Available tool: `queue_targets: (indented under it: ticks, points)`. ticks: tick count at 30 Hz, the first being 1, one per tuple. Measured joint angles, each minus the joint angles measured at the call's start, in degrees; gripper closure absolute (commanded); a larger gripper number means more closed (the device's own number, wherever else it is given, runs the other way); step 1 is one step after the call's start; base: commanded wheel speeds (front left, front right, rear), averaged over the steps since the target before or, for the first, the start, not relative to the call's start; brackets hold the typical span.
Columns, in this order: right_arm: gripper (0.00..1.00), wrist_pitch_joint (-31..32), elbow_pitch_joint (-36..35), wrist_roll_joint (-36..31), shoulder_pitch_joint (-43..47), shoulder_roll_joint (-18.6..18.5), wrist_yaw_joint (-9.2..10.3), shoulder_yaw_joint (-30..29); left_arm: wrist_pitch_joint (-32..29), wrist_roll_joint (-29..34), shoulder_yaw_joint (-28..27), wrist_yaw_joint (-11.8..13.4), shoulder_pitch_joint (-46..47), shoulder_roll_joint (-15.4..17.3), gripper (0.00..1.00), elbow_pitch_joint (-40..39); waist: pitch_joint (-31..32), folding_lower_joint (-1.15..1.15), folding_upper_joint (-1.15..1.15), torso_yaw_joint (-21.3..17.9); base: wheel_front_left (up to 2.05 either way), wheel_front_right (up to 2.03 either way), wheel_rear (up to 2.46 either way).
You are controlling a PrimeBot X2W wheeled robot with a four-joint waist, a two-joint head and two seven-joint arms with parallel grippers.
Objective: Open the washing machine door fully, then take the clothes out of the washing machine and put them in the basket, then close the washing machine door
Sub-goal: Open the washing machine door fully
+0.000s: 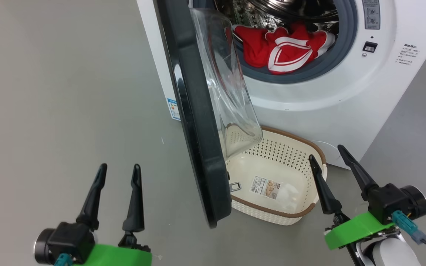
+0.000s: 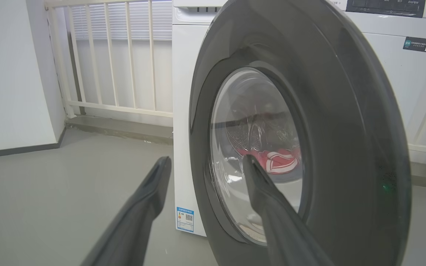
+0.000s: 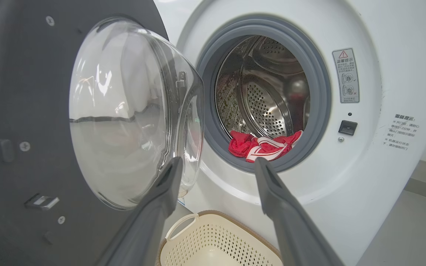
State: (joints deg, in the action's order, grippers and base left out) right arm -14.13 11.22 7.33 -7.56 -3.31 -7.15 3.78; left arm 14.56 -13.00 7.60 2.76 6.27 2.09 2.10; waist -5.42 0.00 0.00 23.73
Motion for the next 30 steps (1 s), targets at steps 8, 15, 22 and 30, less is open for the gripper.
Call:
queue_targets:
  ticks: [8, 15, 22, 30]
  points:
    - [0.00, 0.0, -4.8, 0.6, 4.5, 0.2, 0.00, -0.8, 0.0, 0.9, 0.1, 0.3, -1.4, 0.1, 0.00, -0.4, 0.5, 0.00, 0.00, -0.5, 0.00, 0.00, 0.00]
    - [0.00, -0.1, -6.1, 1.7, 5.2, 0.2, 0.00, -1.2, 0.0, 0.9, 0.1, 0.3, -1.8, 0.2, 0.00, -1.0, 0.1, 0.00, 0.00, -0.7, 0.00, 0.00, 0.00]
    - [0.00, -0.1, -6.4, 2.3, 5.2, 0.3, 0.00, -1.3, 0.0, 0.9, 0.1, 0.8, -1.8, 0.2, 0.00, -1.1, 0.0, 0.00, 0.00, -0.5, 0.00, 0.00, 0.00]
    - [0.00, -0.3, -6.4, 2.9, 5.2, 0.3, 0.00, -1.3, 0.0, 0.7, 0.5, 0.7, -1.8, 0.2, 1.00, -2.5, 0.4, 0.00, 0.00, -0.6, 0.00, 0.00, 0.00]
